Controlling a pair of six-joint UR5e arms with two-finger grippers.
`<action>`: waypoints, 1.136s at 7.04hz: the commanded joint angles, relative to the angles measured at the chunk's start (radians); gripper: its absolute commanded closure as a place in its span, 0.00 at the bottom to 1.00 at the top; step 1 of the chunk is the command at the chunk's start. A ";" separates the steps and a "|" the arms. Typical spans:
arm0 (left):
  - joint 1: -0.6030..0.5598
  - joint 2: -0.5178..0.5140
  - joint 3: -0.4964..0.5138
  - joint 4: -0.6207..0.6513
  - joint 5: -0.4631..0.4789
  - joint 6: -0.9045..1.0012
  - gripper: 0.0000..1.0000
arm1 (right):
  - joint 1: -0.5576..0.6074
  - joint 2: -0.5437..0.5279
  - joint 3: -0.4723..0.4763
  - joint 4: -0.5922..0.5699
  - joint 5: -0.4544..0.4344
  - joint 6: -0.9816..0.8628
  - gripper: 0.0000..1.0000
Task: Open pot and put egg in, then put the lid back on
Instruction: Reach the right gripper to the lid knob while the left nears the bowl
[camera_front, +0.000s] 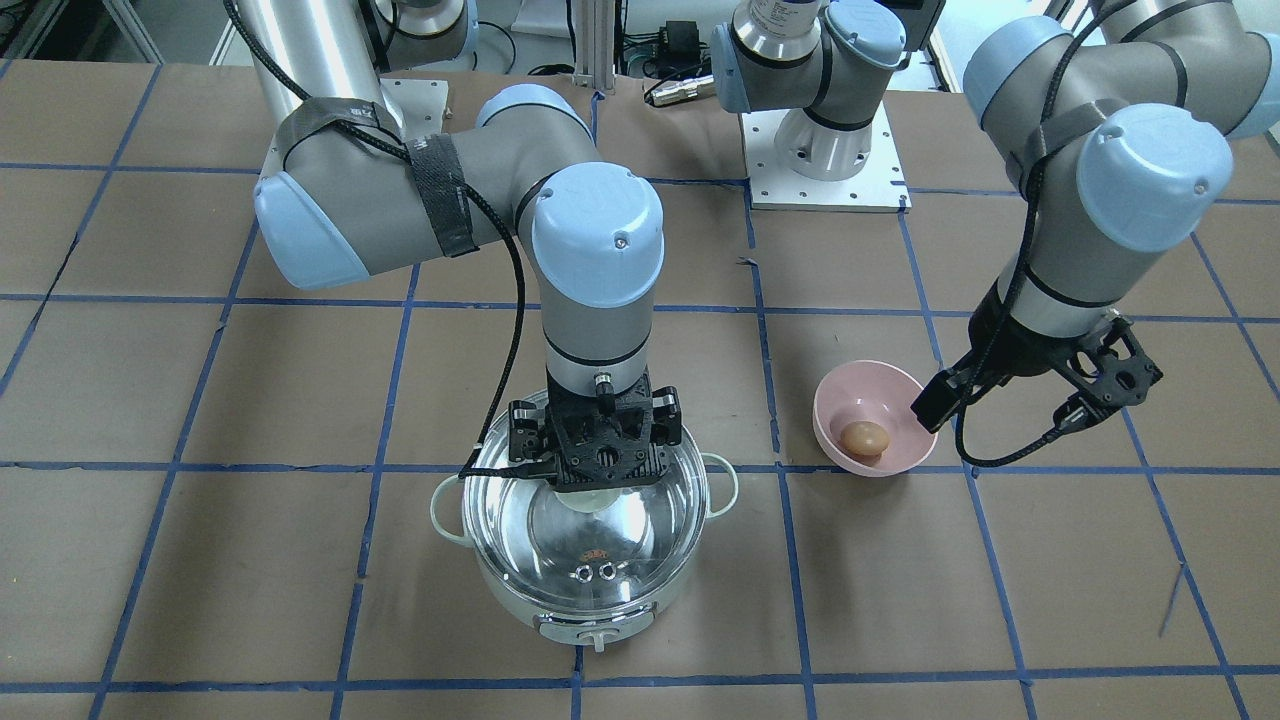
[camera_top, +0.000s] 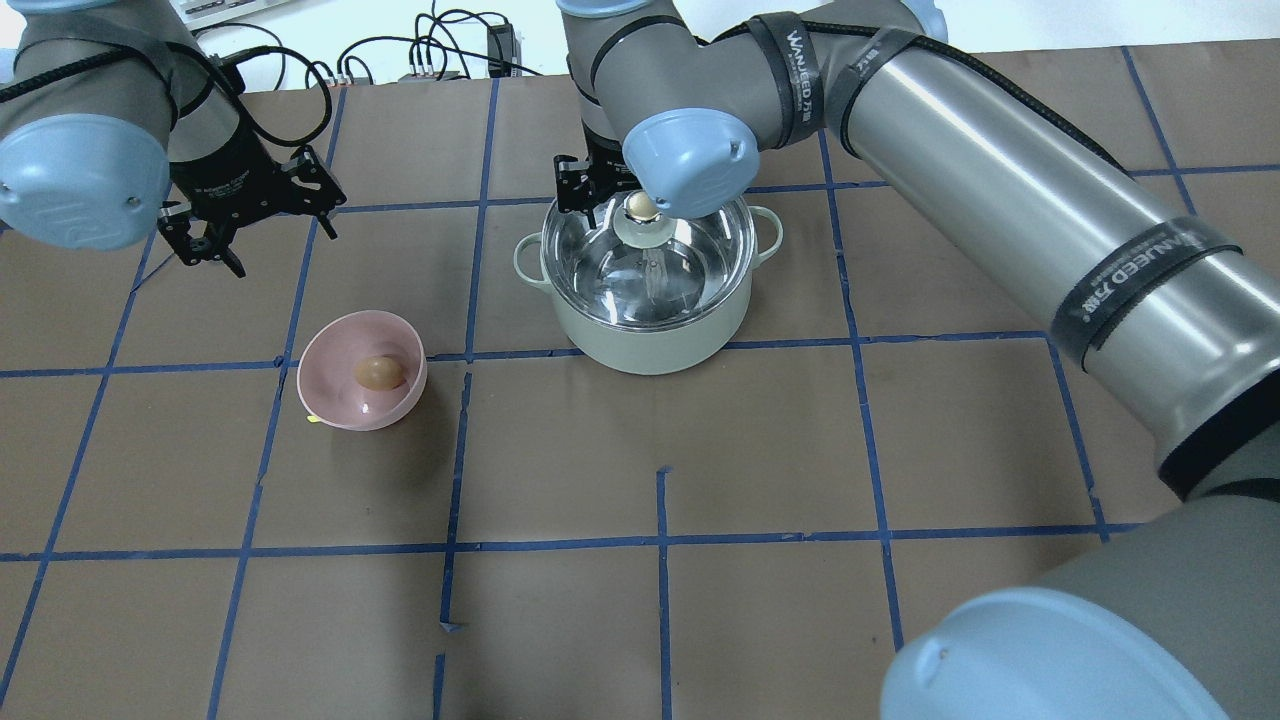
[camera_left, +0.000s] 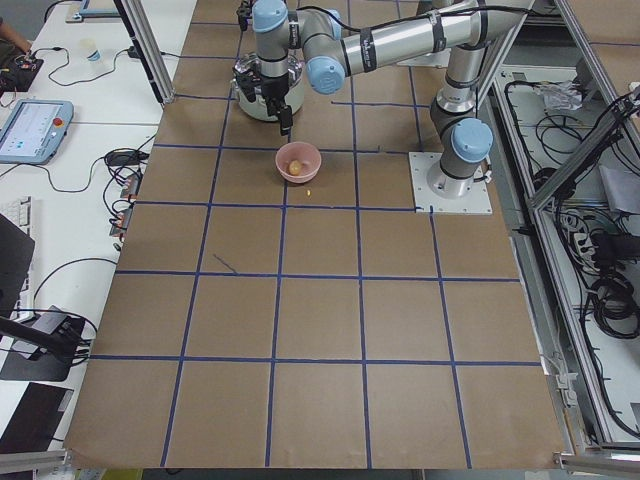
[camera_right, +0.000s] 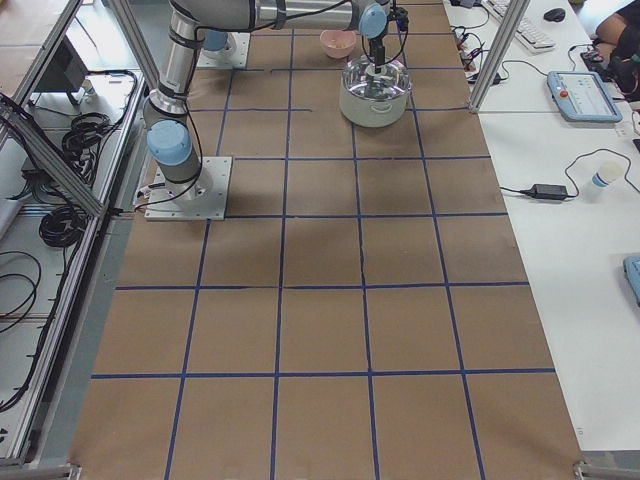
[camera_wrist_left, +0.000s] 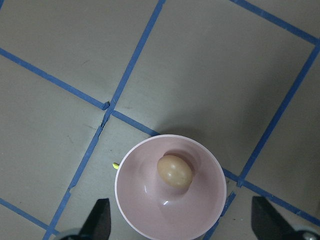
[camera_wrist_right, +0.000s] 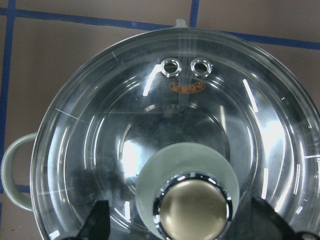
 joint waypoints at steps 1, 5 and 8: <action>0.003 -0.008 -0.030 0.020 -0.002 -0.125 0.00 | -0.004 0.000 -0.004 -0.004 -0.011 0.005 0.00; 0.006 -0.008 -0.213 0.259 -0.017 -0.331 0.02 | -0.007 0.007 0.003 -0.036 -0.011 0.002 0.06; 0.015 0.001 -0.294 0.314 -0.025 -0.483 0.02 | -0.007 0.004 0.005 -0.050 -0.020 -0.002 0.91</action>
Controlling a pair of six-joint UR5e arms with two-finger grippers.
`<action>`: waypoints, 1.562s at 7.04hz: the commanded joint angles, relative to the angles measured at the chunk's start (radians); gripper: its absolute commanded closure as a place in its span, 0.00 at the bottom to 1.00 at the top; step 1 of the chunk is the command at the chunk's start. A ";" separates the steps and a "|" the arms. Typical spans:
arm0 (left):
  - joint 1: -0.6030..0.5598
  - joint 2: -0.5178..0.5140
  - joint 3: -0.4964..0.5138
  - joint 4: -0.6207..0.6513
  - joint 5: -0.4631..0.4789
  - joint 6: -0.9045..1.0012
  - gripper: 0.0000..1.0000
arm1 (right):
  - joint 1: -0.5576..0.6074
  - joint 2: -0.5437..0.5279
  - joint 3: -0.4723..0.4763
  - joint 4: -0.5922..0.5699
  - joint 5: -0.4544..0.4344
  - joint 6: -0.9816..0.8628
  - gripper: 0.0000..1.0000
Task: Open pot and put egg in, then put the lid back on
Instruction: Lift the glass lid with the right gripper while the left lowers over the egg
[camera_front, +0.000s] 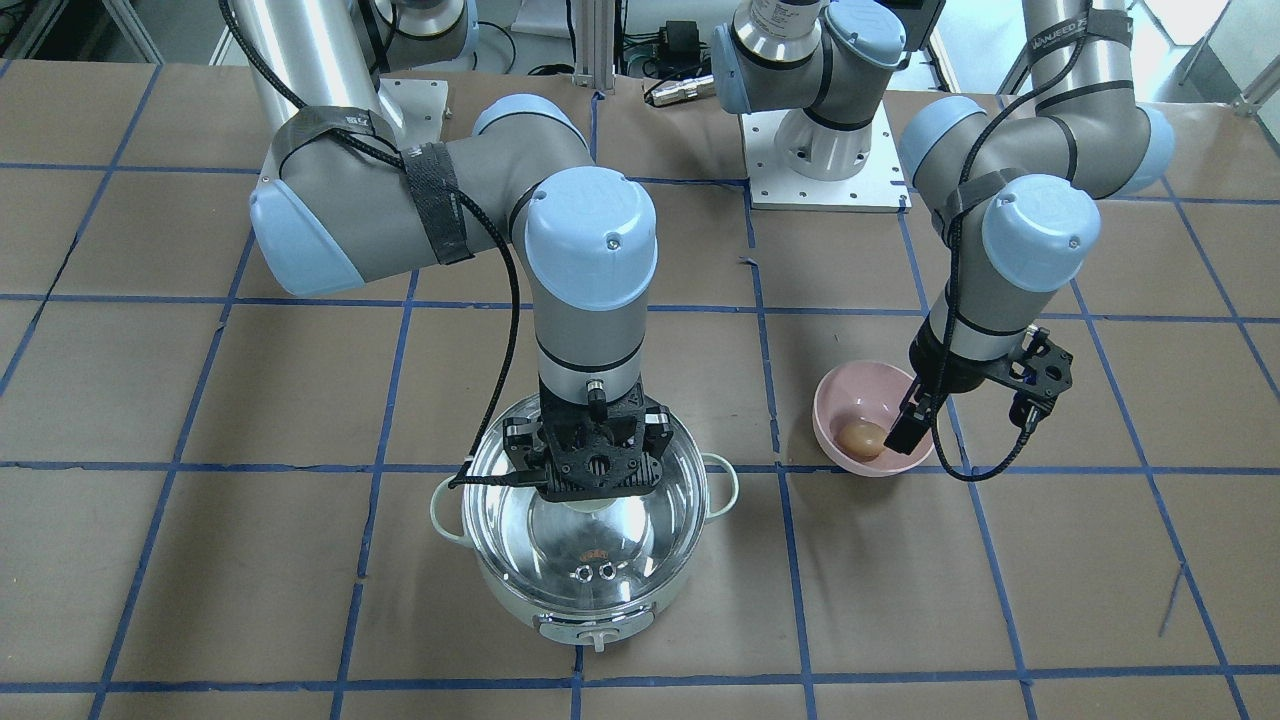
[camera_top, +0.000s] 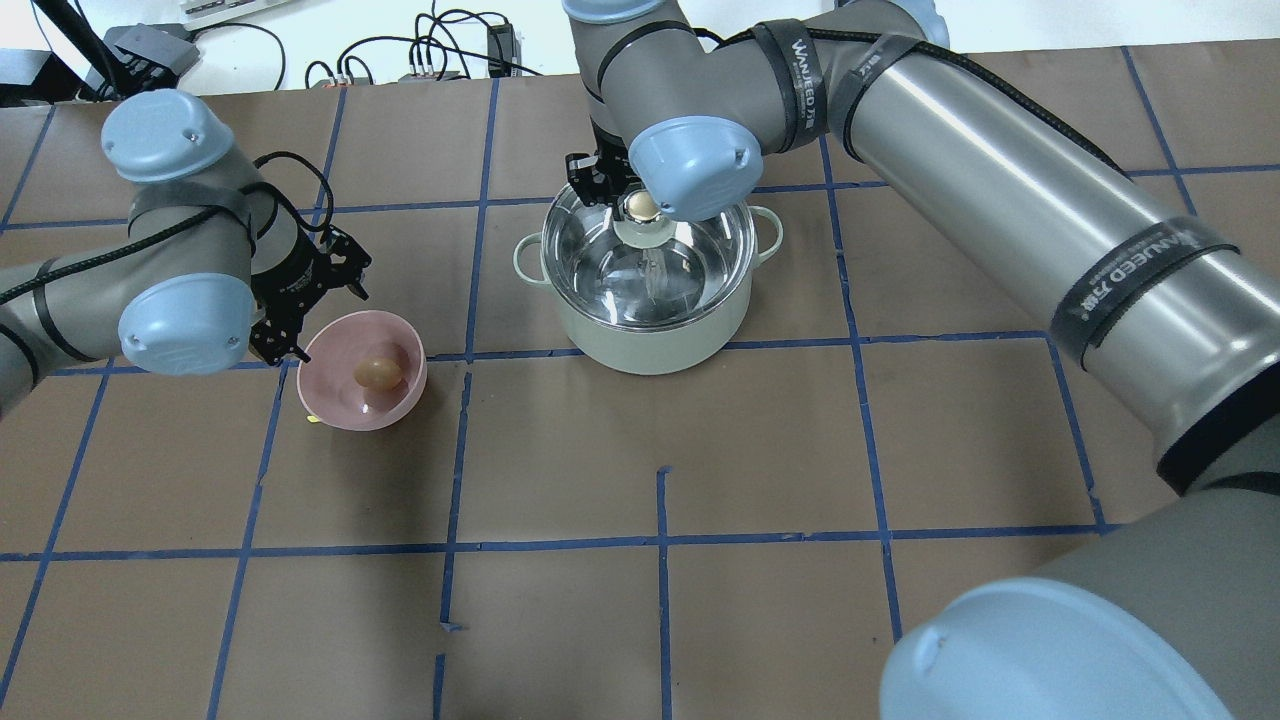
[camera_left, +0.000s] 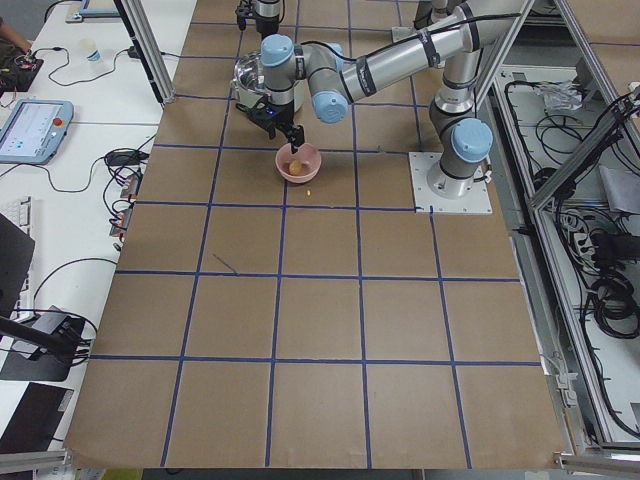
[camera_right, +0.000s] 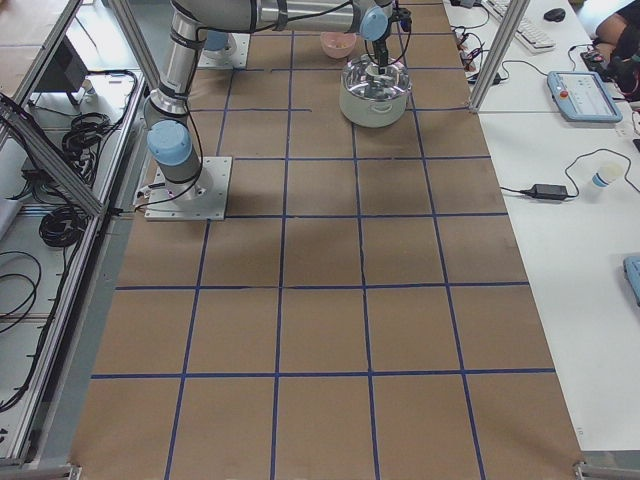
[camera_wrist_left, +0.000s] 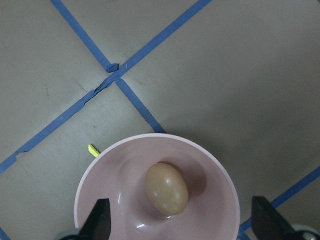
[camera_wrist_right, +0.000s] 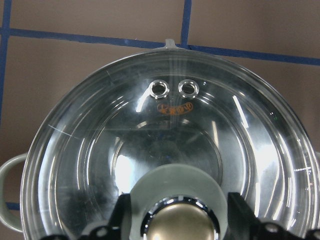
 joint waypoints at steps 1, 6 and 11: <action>0.006 -0.001 -0.033 0.013 -0.004 -0.119 0.02 | 0.000 -0.002 0.001 -0.002 -0.003 -0.003 0.94; 0.032 0.004 -0.142 0.105 -0.084 -0.151 0.02 | -0.090 -0.184 -0.057 0.192 0.040 -0.037 0.97; 0.029 -0.010 -0.141 0.124 -0.075 -0.149 0.02 | -0.379 -0.485 0.220 0.409 0.083 -0.299 0.98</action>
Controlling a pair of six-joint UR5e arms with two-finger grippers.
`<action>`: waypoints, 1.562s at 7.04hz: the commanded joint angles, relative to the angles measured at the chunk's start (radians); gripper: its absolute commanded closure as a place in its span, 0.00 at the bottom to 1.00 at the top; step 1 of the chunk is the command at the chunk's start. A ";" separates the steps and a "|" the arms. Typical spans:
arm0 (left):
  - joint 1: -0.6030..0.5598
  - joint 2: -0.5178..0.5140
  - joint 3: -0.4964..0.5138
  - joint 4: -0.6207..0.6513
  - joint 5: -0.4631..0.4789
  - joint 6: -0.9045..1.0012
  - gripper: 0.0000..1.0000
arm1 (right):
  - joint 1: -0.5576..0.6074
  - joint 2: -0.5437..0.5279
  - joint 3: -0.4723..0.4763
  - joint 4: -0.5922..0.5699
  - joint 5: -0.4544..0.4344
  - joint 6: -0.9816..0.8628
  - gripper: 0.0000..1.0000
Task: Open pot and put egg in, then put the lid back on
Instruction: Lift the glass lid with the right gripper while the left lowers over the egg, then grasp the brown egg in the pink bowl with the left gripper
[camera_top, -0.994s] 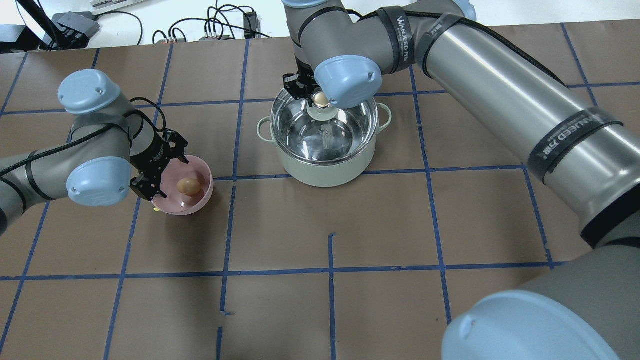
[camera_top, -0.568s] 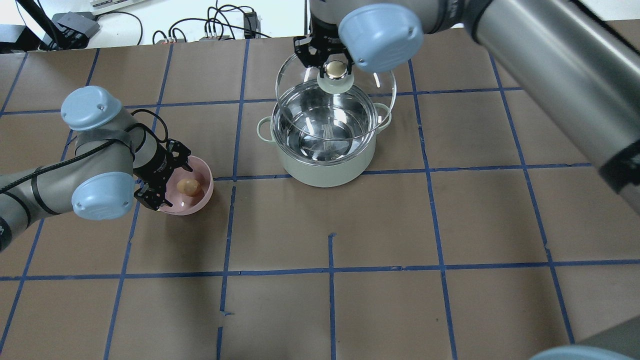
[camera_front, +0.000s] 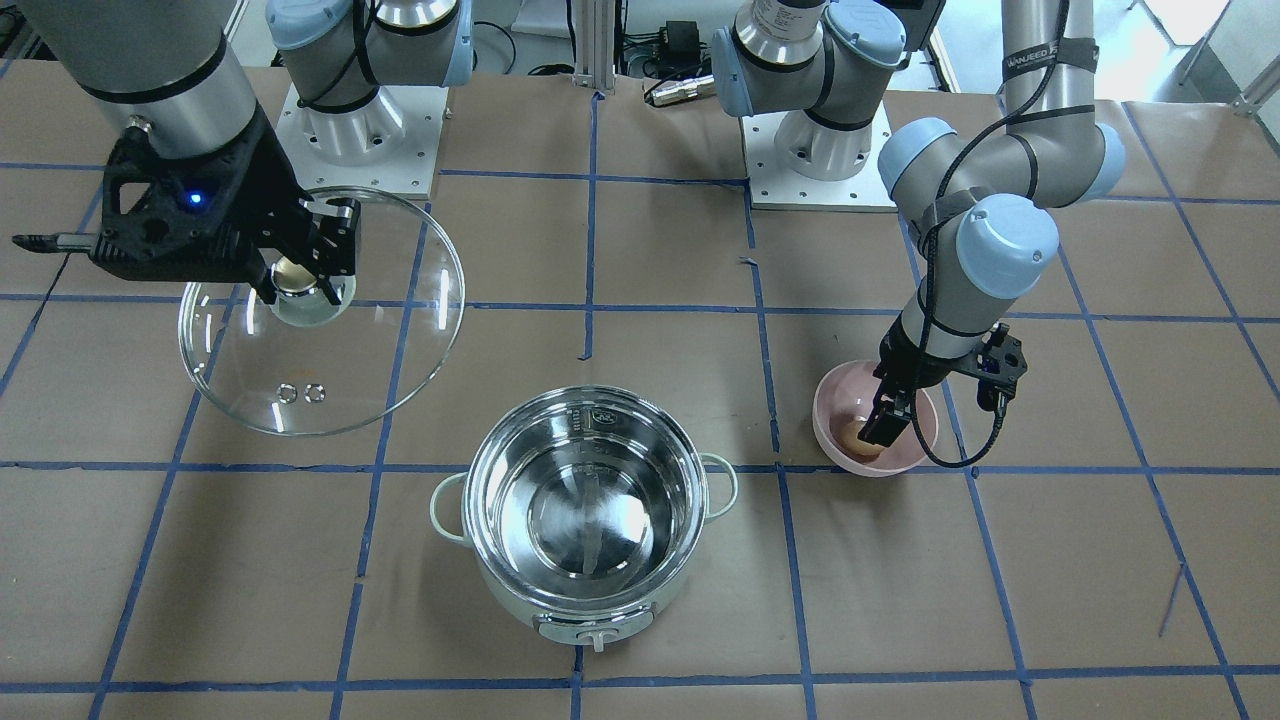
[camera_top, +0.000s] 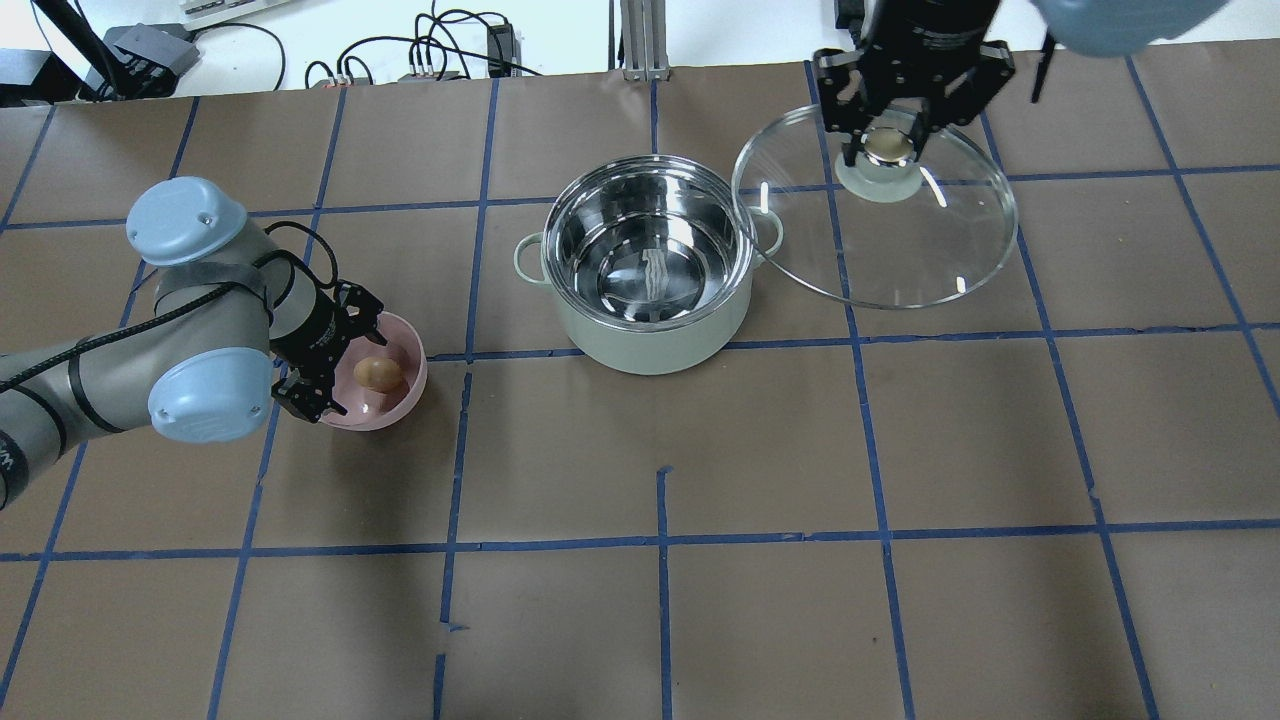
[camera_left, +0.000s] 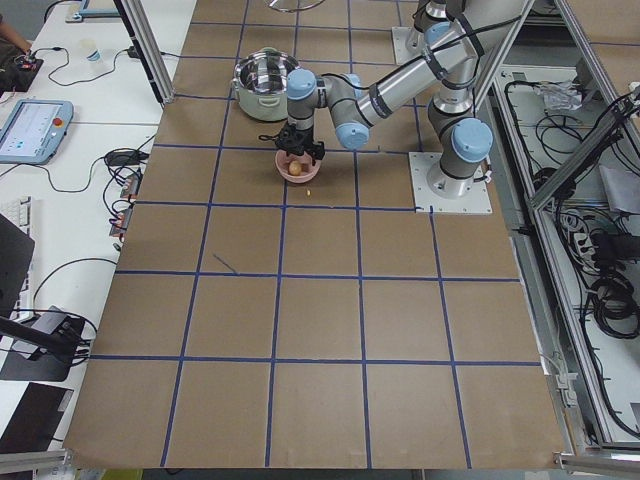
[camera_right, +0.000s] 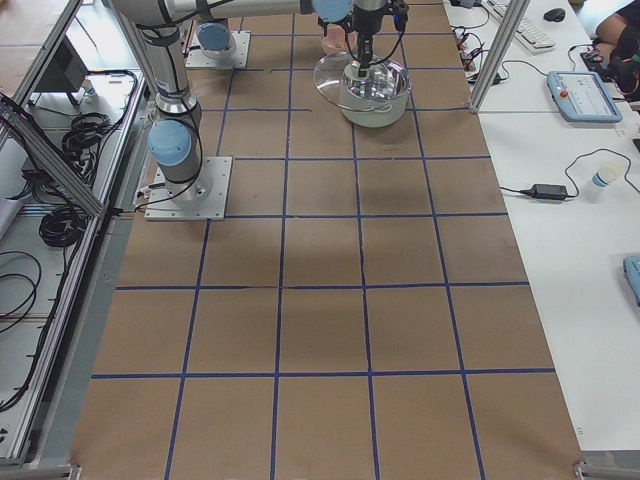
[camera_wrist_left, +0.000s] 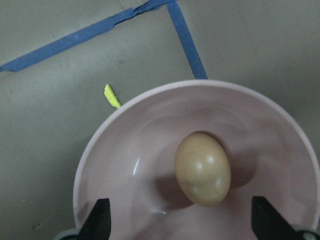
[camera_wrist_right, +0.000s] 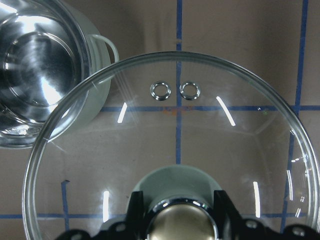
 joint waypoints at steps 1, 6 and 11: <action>-0.002 -0.008 -0.001 0.003 0.007 0.001 0.02 | -0.011 -0.040 0.058 -0.034 0.003 -0.034 0.98; -0.027 -0.069 0.002 0.107 0.056 0.004 0.02 | -0.006 -0.046 0.058 -0.041 -0.014 -0.054 0.98; -0.054 -0.078 0.002 0.113 0.073 0.007 0.02 | -0.006 -0.049 0.061 -0.041 -0.012 -0.054 0.99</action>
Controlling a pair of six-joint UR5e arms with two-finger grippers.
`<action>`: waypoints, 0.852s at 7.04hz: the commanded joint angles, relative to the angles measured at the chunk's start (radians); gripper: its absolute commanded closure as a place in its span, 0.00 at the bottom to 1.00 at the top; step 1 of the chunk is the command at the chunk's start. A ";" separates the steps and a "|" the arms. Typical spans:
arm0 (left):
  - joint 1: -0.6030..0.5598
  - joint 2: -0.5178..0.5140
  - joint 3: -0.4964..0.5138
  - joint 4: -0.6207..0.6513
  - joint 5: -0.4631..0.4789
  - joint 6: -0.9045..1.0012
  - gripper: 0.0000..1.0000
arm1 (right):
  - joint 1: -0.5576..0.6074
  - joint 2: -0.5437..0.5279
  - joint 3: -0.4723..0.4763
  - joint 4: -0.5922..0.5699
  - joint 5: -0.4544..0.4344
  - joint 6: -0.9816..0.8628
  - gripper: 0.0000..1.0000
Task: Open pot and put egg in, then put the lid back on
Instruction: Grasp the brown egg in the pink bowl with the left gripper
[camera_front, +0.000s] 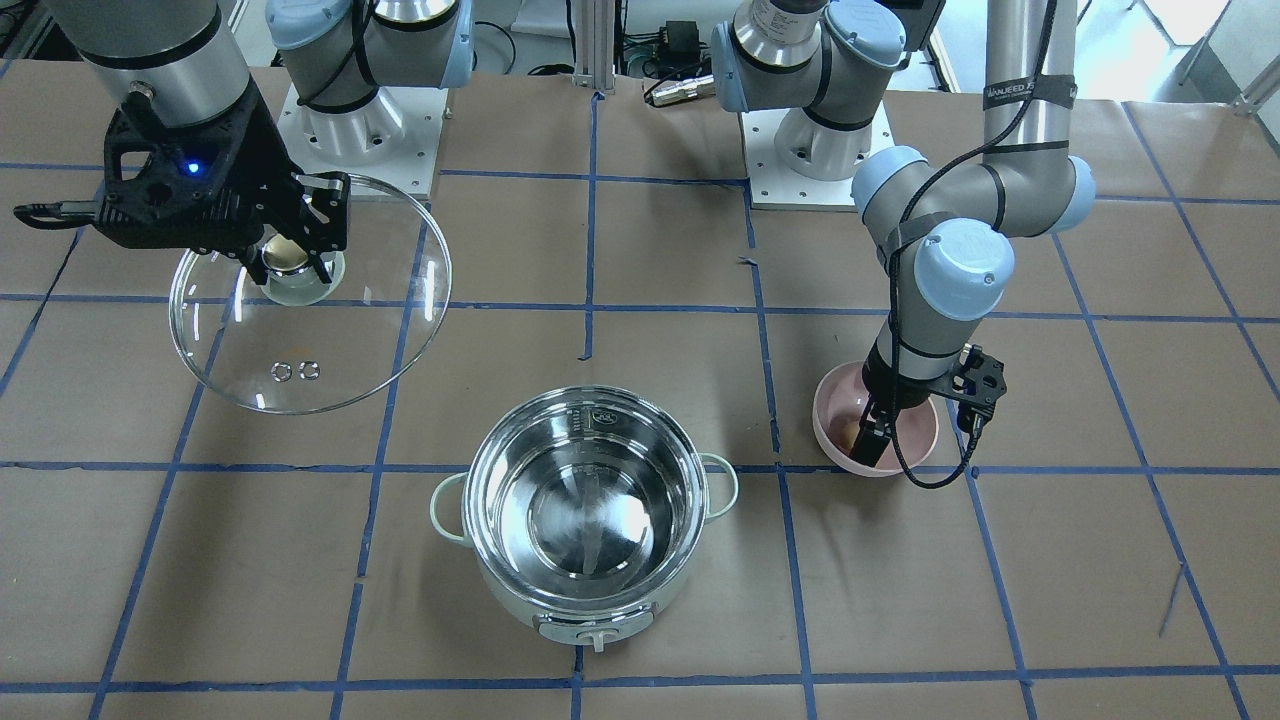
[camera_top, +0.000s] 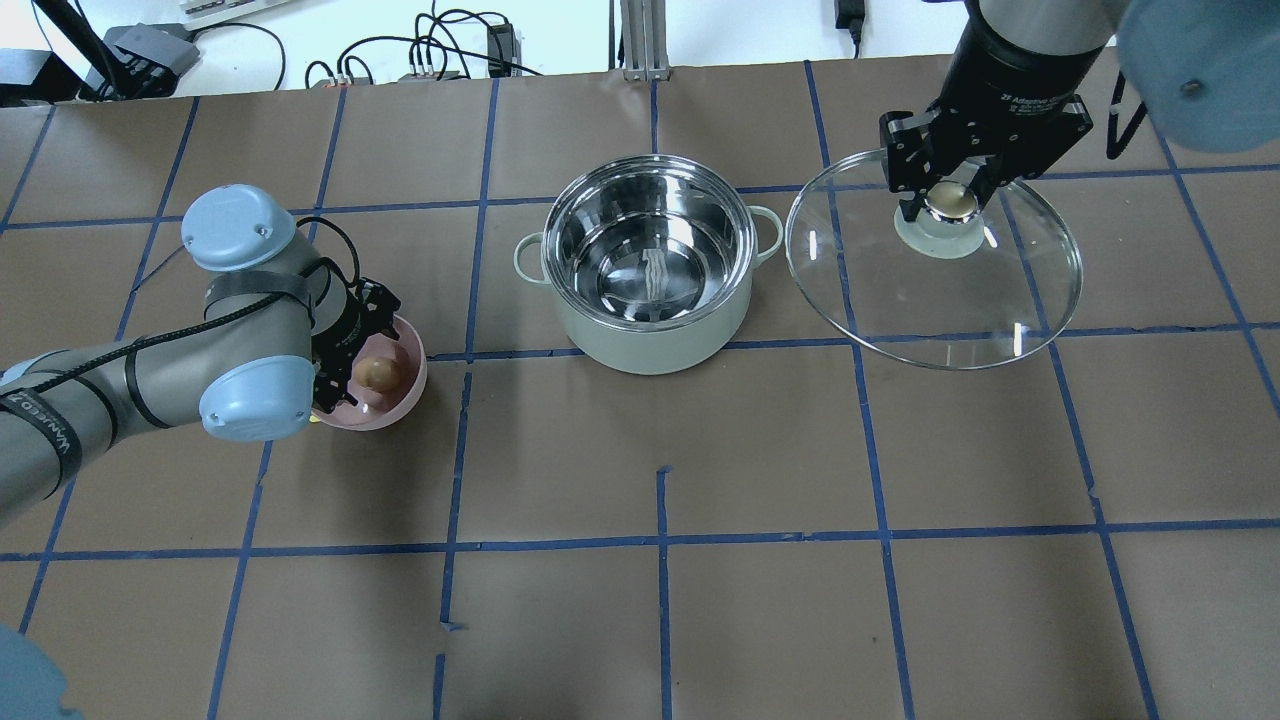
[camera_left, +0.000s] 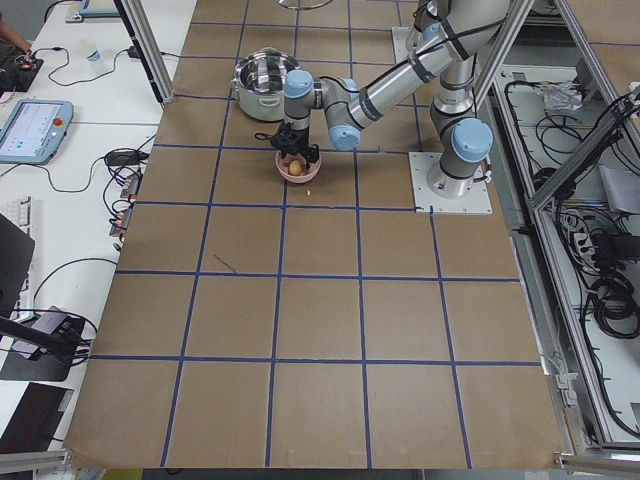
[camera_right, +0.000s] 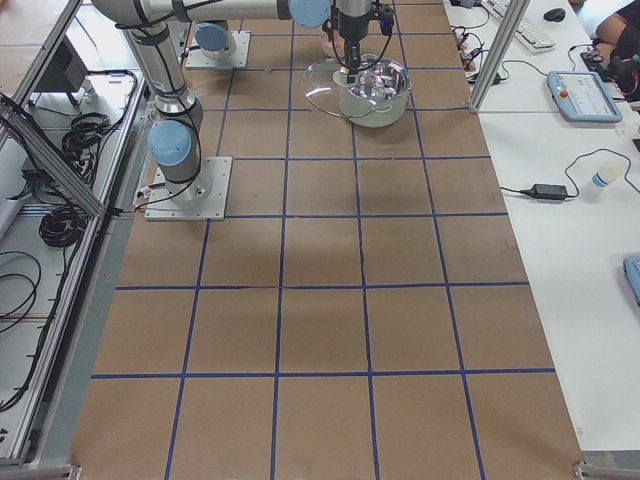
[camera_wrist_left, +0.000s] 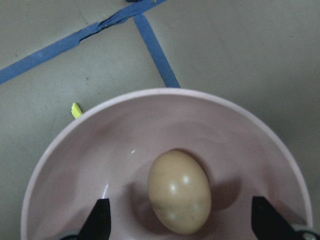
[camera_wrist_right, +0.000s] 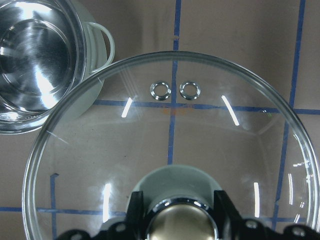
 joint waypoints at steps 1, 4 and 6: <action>0.000 -0.006 -0.001 0.001 0.002 -0.001 0.02 | -0.001 -0.001 0.003 0.000 0.005 0.000 0.99; 0.000 -0.009 -0.001 0.001 0.001 -0.004 0.02 | -0.002 -0.001 0.001 0.000 -0.001 -0.002 0.99; 0.000 -0.012 -0.003 0.000 0.001 -0.006 0.08 | -0.002 0.000 0.001 0.000 -0.003 -0.002 0.99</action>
